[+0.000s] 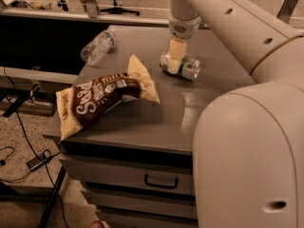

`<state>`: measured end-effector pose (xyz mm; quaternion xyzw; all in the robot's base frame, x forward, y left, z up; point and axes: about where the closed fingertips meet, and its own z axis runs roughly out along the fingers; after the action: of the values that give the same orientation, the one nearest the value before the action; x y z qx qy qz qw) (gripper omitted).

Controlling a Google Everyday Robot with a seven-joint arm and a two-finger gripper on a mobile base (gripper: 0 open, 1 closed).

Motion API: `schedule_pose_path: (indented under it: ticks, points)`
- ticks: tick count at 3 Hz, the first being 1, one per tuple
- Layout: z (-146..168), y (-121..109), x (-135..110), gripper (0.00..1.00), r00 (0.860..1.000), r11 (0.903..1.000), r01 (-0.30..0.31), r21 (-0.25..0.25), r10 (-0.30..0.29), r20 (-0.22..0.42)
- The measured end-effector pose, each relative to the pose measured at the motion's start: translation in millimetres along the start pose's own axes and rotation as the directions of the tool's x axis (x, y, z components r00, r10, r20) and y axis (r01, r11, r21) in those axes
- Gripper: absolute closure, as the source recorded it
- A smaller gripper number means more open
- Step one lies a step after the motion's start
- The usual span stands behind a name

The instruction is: Place 7up can upright

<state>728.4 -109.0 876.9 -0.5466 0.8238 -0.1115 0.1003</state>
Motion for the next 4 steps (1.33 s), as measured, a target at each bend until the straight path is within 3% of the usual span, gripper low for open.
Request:
schedule_pose_path:
  ticks: [1,2,4]
  points:
    - [7.2,0.1,-1.7,0.0,0.998,0.9983,-0.053,-0.026,0.053,0.018]
    - [15.3,4.6,-2.5,0.18,0.997,0.9962,-0.067,-0.055,0.069,0.029]
    - [39.9,18.2,-8.9,0.64,0.999,0.9871,-0.009,-0.16,0.014,0.031]
